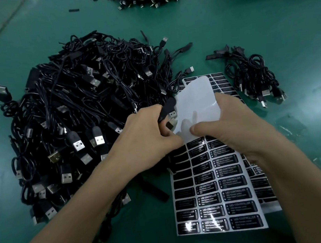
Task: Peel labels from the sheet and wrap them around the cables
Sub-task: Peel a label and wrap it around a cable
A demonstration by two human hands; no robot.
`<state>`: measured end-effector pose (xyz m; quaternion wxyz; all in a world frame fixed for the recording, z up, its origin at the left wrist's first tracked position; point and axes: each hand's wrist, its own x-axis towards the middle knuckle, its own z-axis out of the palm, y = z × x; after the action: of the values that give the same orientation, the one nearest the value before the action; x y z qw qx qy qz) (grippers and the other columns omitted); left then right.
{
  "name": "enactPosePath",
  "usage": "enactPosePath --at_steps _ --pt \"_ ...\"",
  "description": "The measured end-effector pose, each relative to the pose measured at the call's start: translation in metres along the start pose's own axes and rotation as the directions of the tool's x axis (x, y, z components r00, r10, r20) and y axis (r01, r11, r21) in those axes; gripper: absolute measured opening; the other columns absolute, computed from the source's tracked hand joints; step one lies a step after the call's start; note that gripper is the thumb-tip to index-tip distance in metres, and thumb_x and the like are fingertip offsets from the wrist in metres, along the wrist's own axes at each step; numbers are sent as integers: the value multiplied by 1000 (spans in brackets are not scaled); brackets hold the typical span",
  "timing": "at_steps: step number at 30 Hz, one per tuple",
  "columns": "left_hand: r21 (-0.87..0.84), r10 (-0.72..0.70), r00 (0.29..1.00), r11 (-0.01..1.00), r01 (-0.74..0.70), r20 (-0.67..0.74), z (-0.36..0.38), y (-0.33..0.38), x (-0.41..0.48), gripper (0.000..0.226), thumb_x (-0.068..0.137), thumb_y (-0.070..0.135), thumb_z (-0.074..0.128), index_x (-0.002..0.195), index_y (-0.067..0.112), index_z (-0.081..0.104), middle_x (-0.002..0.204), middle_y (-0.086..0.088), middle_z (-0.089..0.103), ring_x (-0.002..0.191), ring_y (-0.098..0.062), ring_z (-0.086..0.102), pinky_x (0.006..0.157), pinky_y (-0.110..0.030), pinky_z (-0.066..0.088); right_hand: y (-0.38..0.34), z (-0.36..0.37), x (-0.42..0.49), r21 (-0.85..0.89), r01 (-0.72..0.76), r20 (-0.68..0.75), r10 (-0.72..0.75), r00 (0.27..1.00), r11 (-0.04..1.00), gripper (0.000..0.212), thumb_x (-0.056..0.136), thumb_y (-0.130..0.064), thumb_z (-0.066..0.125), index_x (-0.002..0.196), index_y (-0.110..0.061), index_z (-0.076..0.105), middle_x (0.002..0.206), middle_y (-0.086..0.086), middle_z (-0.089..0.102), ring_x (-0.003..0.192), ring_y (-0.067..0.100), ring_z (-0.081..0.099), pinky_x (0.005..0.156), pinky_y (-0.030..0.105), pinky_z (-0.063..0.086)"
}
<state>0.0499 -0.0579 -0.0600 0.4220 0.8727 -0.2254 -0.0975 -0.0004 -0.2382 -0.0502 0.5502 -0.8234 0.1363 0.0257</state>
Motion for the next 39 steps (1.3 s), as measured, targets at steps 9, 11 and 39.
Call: enactPosePath --at_steps 9,11,39 --pt "-386 -114 993 915 114 24 -10 2 7 43 72 8 72 68 22 31 48 15 44 44 -2 38 44 -13 32 -4 -2 -4 -298 -7 -51 -9 999 954 29 73 -19 83 90 -21 59 82 -6 64 69 9 60 55 26 42" --pt "-413 -112 993 904 112 24 -10 1 8 44 77 1 69 69 21 31 42 17 43 37 -1 34 39 -9 27 -5 0 -4 -330 3 -33 -15 999 944 30 73 -25 84 91 -21 61 84 -5 65 73 11 62 57 29 46" --pt "-120 181 961 971 -209 -207 0 11 -3 45 80 -1 73 69 13 32 75 8 73 49 4 52 47 -7 34 -6 18 3 330 -150 -44 174 984 932 21 84 -14 74 63 -11 75 53 -2 62 39 9 48 34 16 26"
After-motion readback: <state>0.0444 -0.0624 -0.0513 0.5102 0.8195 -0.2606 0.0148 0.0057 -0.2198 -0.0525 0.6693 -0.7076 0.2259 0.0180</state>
